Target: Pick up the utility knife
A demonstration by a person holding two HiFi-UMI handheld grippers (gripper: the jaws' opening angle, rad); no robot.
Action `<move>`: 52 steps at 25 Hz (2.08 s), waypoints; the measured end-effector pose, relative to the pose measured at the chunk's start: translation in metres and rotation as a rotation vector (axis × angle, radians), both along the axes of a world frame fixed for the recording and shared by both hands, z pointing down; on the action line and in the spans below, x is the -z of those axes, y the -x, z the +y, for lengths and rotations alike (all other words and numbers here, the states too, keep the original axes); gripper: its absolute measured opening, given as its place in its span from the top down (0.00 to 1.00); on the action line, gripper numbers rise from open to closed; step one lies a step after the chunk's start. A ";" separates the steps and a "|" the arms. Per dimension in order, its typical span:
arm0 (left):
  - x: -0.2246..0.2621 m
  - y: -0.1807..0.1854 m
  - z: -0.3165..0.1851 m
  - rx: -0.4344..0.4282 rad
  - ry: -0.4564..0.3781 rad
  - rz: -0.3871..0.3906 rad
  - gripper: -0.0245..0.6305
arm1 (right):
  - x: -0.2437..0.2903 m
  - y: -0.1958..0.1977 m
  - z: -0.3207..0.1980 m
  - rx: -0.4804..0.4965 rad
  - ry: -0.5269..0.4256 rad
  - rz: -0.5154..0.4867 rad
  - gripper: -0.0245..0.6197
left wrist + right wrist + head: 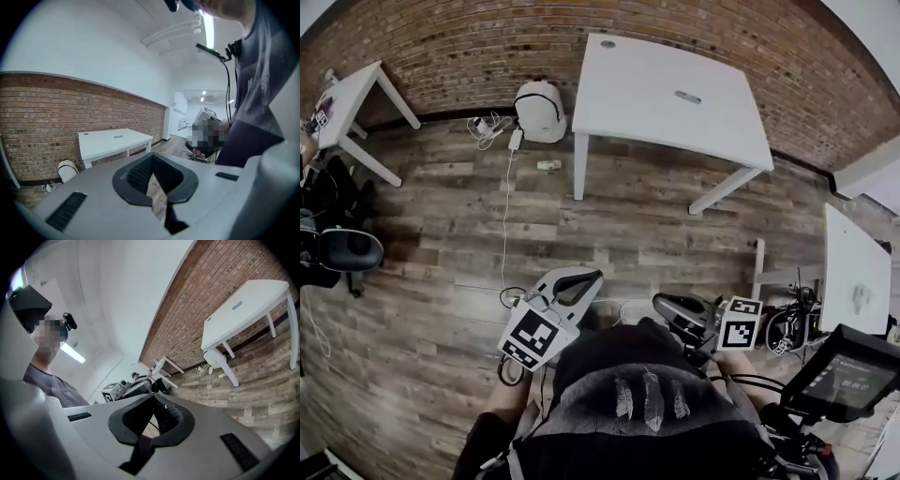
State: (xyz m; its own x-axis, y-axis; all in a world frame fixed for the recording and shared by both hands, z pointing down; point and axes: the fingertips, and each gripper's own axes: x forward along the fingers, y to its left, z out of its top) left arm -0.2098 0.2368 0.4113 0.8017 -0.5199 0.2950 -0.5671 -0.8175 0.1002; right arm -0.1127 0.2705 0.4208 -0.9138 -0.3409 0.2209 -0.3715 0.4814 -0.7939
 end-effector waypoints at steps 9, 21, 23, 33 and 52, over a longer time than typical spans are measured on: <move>0.000 0.020 0.000 0.047 0.000 0.000 0.97 | 0.004 0.020 -0.013 0.048 0.004 0.003 0.96; -0.018 -0.008 -0.064 0.134 0.029 -0.071 0.97 | -0.016 -0.009 -0.098 0.092 0.008 -0.109 0.96; -0.015 -0.024 -0.087 0.133 0.031 -0.078 0.97 | -0.013 -0.024 -0.123 0.077 0.012 -0.134 0.96; -0.002 -0.127 -0.191 0.064 0.060 -0.146 0.97 | -0.019 -0.103 -0.216 0.046 0.078 -0.228 0.96; -0.008 -0.190 -0.289 0.161 0.109 -0.296 0.97 | -0.038 -0.179 -0.339 0.140 0.099 -0.280 0.96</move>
State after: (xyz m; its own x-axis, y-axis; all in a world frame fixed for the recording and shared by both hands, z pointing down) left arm -0.0201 -0.0523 0.4195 0.5832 -0.5854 0.5632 -0.7055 -0.7087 -0.0061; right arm 0.0659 -0.0683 0.4586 -0.9802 -0.1969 -0.0197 -0.0677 0.4275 -0.9015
